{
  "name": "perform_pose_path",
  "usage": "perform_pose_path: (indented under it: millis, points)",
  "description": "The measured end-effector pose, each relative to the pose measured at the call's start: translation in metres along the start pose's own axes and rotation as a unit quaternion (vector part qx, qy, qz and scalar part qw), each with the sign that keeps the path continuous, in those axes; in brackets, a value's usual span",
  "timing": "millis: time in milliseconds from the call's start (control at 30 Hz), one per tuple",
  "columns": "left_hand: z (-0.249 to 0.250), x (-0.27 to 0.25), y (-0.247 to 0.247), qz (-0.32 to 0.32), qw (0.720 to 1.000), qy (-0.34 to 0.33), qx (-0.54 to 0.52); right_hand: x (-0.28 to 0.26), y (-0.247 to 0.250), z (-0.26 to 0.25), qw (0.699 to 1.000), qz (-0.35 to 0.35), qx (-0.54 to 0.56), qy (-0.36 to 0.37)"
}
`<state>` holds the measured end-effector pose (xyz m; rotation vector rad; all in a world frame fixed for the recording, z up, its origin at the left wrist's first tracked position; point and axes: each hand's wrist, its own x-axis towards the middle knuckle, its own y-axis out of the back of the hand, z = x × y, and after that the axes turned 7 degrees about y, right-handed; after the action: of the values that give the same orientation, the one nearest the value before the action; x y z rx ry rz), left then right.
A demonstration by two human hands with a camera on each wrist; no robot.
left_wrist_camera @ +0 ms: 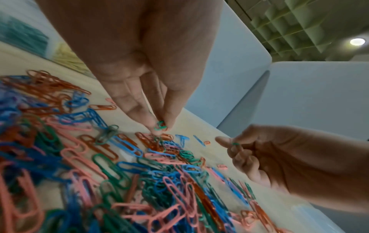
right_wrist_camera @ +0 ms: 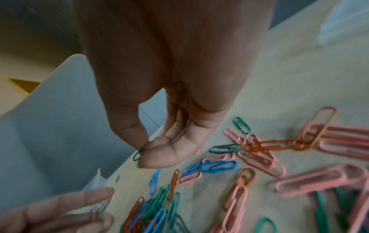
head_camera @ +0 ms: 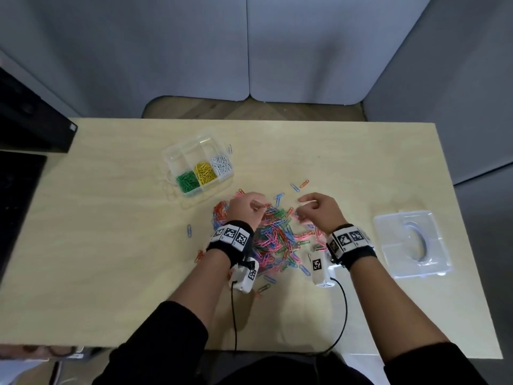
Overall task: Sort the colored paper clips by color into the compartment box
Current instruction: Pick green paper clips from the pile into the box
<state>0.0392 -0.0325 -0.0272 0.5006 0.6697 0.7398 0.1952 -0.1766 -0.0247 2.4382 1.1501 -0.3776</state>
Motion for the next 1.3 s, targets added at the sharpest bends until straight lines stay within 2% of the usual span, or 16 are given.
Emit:
perform_pose_path:
  millis: [100,200,267,333,400,467,500,567,667,867,933,967,1033,1067,1167,1300]
  points:
    - [-0.006,-0.002,0.009,-0.016,1.000,0.010,-0.022,-0.006,-0.003,-0.005,0.989,-0.039,0.136,-0.036]
    - [-0.011,-0.003,0.012,-0.017,0.998,0.024,-0.060,-0.007,-0.008,-0.010,0.957,-0.057,0.272,-0.083]
    - [-0.012,-0.003,0.013,-0.030,0.995,0.041,-0.083,-0.005,-0.013,-0.013,0.946,-0.051,0.309,-0.088]
    - [-0.012,-0.002,0.015,-0.051,0.994,0.038,-0.090,-0.002,-0.017,-0.016,0.953,-0.058,0.292,-0.063]
    - [-0.013,-0.002,0.020,-0.075,0.994,0.018,-0.071,-0.001,-0.020,-0.019,0.976,-0.075,0.205,-0.025]
    - [-0.015,-0.002,0.026,-0.101,0.993,-0.003,-0.053,0.003,-0.021,-0.016,0.996,-0.079,-0.025,0.039]
    - [-0.016,-0.002,0.029,-0.111,0.993,-0.010,-0.050,0.006,-0.021,-0.013,0.983,-0.080,-0.148,0.071]
    - [-0.018,-0.001,0.034,-0.118,0.992,-0.022,-0.049,0.011,-0.026,-0.007,0.944,-0.089,-0.296,0.113]
    - [-0.022,0.000,0.040,-0.111,0.992,-0.032,-0.041,0.015,-0.038,0.000,0.908,-0.079,-0.380,0.158]
    - [-0.022,-0.004,0.047,-0.068,0.997,-0.031,-0.027,0.011,-0.044,0.003,0.892,-0.082,-0.410,0.171]
    - [-0.023,-0.004,0.048,-0.062,0.997,-0.027,-0.023,0.008,-0.043,0.004,0.912,-0.073,-0.371,0.160]
    - [-0.024,-0.004,0.047,-0.063,0.997,-0.027,-0.023,0.006,-0.041,0.005,0.934,-0.062,-0.321,0.145]
    - [-0.024,-0.004,0.047,-0.071,0.997,-0.029,-0.026,0.001,-0.034,0.006,0.983,-0.037,-0.156,0.090]
    - [-0.024,-0.004,0.047,-0.079,0.996,-0.033,-0.027,-0.004,-0.031,0.006,0.996,-0.026,-0.065,0.062]
    - [-0.024,-0.007,0.047,-0.106,0.993,-0.039,-0.015,-0.018,-0.022,0.001,0.991,-0.008,0.128,0.027]
    - [-0.025,-0.009,0.044,-0.119,0.992,-0.026,0.030,-0.028,-0.010,-0.005,0.968,-0.044,0.247,-0.013]
